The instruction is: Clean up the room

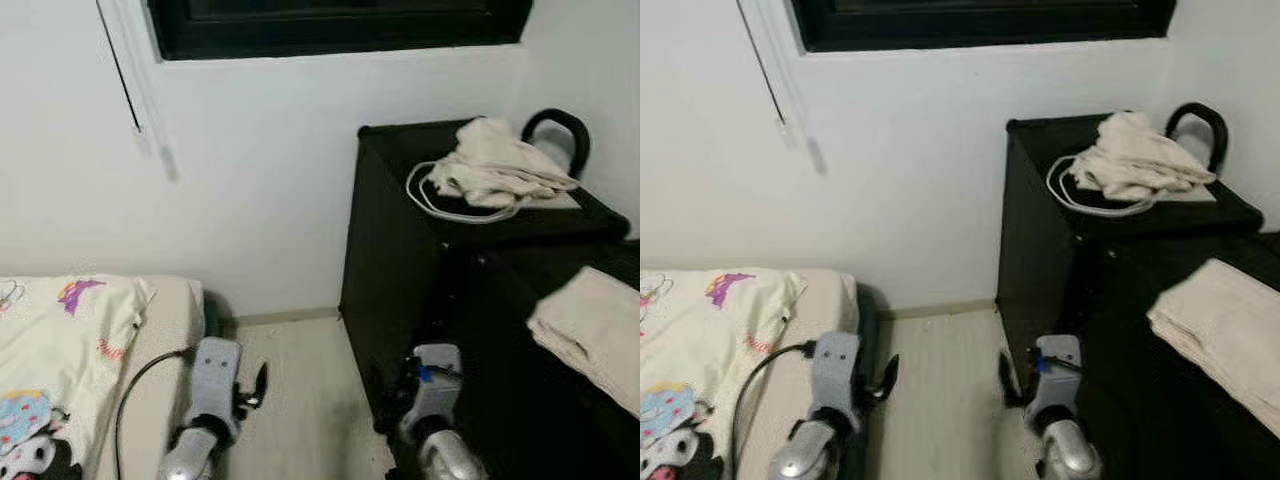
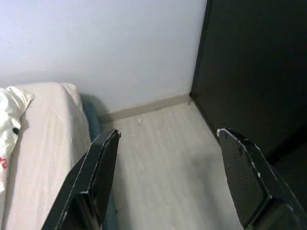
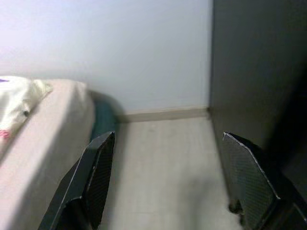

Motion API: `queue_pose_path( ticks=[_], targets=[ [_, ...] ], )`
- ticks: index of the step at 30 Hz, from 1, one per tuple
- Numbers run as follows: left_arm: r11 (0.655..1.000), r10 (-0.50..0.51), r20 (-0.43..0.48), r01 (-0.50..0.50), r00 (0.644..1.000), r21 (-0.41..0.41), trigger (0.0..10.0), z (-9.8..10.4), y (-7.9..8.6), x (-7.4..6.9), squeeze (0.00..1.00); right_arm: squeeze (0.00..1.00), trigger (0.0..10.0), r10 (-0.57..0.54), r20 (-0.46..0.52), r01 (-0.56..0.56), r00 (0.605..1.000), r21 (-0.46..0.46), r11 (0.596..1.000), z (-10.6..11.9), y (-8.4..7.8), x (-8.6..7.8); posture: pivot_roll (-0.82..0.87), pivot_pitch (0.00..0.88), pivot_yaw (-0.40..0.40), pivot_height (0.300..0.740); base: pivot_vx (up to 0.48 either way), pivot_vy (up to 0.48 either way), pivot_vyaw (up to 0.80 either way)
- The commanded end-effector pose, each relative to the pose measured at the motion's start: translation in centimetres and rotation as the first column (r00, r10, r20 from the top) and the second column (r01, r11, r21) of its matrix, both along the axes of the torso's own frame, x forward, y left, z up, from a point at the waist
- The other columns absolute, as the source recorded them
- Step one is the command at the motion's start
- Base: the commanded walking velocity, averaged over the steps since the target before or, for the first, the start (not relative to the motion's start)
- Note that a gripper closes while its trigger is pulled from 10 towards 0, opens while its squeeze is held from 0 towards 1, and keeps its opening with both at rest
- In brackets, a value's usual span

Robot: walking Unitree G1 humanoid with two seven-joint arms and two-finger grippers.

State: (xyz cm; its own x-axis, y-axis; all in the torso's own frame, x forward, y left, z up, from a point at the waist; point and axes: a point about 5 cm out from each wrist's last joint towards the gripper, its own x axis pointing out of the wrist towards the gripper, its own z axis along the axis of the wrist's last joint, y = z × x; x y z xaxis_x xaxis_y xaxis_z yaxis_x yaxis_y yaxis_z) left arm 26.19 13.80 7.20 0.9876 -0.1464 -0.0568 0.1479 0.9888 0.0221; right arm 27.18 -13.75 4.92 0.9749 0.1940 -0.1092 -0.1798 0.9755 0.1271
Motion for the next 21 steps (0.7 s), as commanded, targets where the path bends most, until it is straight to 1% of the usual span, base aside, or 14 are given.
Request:
queue_pose_path(
  ticks=[1,21],
  targets=[
    [1.0,-0.005,-0.016,0.005,1.0,-0.002,10.0,-0.34,-0.18,-0.18,0.0,0.0,10.0,-0.025,-0.026,0.024,0.999,-0.008,1.0,-0.56,-0.79,-0.31,-0.05,0.139,0.006,0.74,0.352,0.0,0.0],
    [1.0,-0.01,-0.017,0.009,1.0,-0.004,10.0,-0.33,-0.27,-0.16,0.0,0.0,10.0,-0.026,-0.026,0.026,0.999,-0.006,1.0,-0.52,-0.86,-0.16,-0.05,0.143,0.009,0.74,0.354,0.0,0.0]
  ],
)
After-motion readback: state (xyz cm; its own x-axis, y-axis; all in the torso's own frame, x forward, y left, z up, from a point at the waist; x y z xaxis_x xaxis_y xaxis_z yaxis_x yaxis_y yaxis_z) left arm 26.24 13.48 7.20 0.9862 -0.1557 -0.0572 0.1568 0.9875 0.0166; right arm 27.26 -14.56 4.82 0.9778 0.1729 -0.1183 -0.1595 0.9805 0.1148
